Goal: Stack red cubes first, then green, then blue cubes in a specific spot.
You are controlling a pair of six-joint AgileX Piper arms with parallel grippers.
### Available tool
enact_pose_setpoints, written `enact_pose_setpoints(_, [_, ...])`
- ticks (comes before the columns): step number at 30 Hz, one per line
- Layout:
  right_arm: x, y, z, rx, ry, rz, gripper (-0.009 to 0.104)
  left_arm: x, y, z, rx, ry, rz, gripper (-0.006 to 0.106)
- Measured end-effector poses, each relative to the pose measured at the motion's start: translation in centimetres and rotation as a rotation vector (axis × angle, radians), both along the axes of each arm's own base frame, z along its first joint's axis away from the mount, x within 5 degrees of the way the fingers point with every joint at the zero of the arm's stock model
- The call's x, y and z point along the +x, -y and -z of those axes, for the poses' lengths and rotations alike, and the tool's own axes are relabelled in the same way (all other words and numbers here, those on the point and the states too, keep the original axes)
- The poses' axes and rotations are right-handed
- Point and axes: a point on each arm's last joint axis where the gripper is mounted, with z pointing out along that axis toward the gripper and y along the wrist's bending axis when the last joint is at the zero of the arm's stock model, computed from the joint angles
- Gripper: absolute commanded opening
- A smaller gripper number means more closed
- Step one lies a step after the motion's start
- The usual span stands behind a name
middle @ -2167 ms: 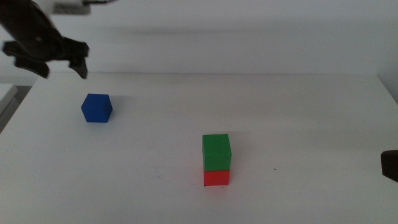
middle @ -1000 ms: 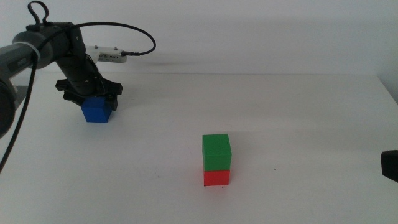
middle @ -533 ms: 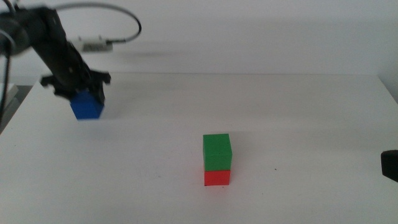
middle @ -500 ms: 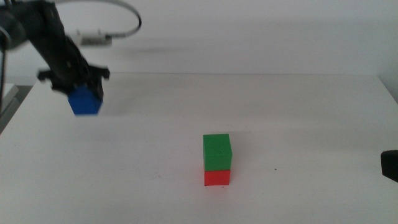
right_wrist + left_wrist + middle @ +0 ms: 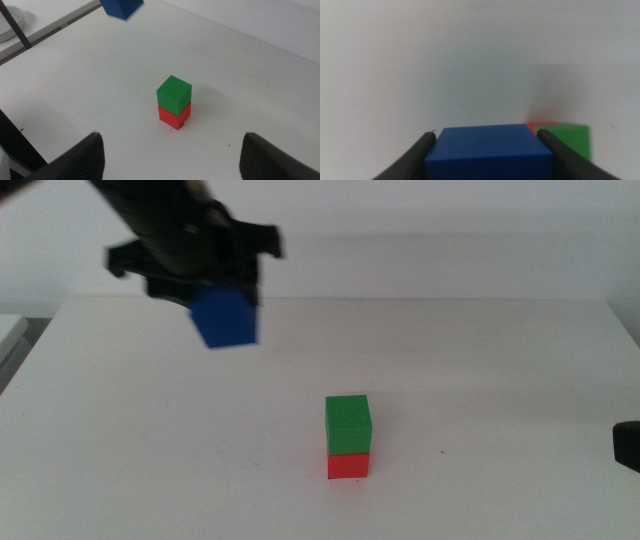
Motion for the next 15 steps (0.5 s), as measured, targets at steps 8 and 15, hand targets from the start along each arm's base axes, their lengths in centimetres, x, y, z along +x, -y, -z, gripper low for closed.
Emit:
enact_pose_setpoints(8, [0.0,0.0,0.0,0.000,0.000,0.000,0.091,-1.7,7.0,3.4,0.033,-0.075,0.017,0.002])
enact_pose_setpoints(15, [0.0,0.0,0.0,0.000,0.000,0.000,0.091,-1.9,10.8,6.3,0.084,-0.107,0.044,0.002])
